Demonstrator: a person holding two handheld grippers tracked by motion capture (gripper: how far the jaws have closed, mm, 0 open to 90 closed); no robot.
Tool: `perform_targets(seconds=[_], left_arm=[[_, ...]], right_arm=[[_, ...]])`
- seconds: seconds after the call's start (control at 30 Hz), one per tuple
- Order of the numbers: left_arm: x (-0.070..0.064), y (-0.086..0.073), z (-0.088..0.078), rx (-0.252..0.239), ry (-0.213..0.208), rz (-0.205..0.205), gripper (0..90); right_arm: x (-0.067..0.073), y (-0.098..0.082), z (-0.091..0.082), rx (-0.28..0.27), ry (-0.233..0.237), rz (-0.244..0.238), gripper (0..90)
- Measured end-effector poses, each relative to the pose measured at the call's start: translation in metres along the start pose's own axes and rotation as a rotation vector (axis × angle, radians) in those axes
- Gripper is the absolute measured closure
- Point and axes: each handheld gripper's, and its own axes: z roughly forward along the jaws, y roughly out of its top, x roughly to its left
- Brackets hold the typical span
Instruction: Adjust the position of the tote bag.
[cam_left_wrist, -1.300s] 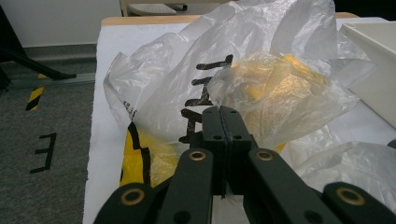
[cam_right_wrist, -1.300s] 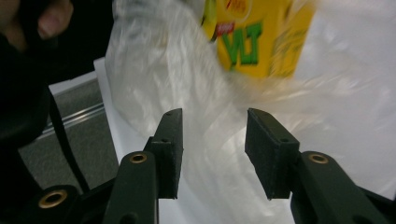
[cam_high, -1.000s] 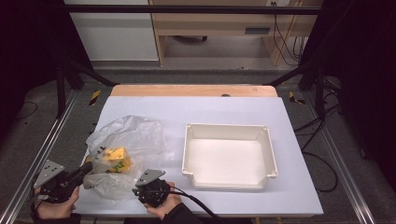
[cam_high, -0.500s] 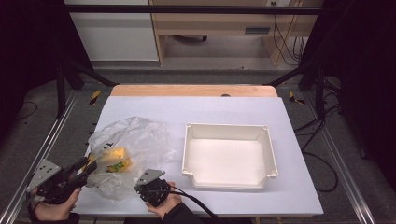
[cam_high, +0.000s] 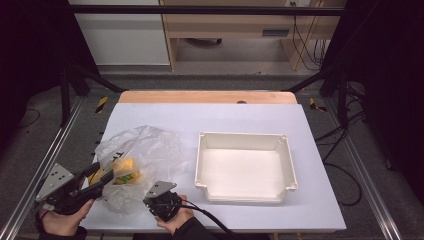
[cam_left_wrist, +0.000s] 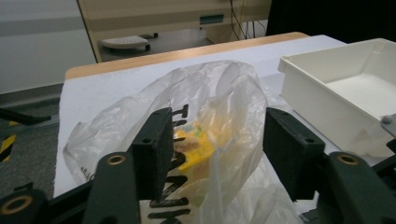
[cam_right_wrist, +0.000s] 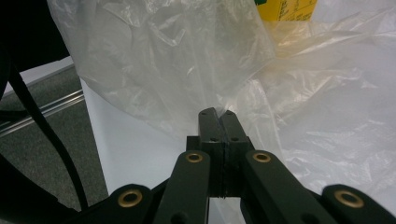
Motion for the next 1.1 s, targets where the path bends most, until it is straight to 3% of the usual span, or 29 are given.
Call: perform_targets(seconds=[0.27,0.4,0.47,0.6,0.63,0.7,0.8,1.1], left_arm=[[-0.005,0.017,0.015,0.025,-0.023,0.047,37.4],[-0.005,0.019,0.028,0.072,-0.042,0.030,37.2],[-0.006,0.017,0.032,0.098,-0.053,0.017,39.6],[-0.007,0.014,0.035,0.143,-0.016,0.033,55.2],[-0.007,0.014,0.034,0.141,0.005,0.039,60.0],[-0.006,0.014,0.031,0.138,0.006,0.041,75.1],[-0.005,0.014,0.026,0.119,0.034,0.061,86.3],[0.015,0.014,0.014,0.009,0.123,0.016,89.6]], right_arm=[[0.002,0.003,0.000,0.001,0.005,-0.009,90.0],[0.002,0.003,0.001,0.002,0.006,-0.010,90.0],[0.002,0.004,0.000,-0.002,0.006,-0.010,90.0],[0.002,0.003,-0.001,-0.003,0.004,-0.013,90.0],[0.002,0.003,-0.001,-0.004,0.005,-0.012,90.0],[0.002,0.003,-0.002,0.003,0.003,-0.016,90.0],[0.001,0.001,-0.003,0.004,0.002,-0.010,90.0],[-0.001,0.000,-0.002,0.019,0.008,-0.007,90.0]])
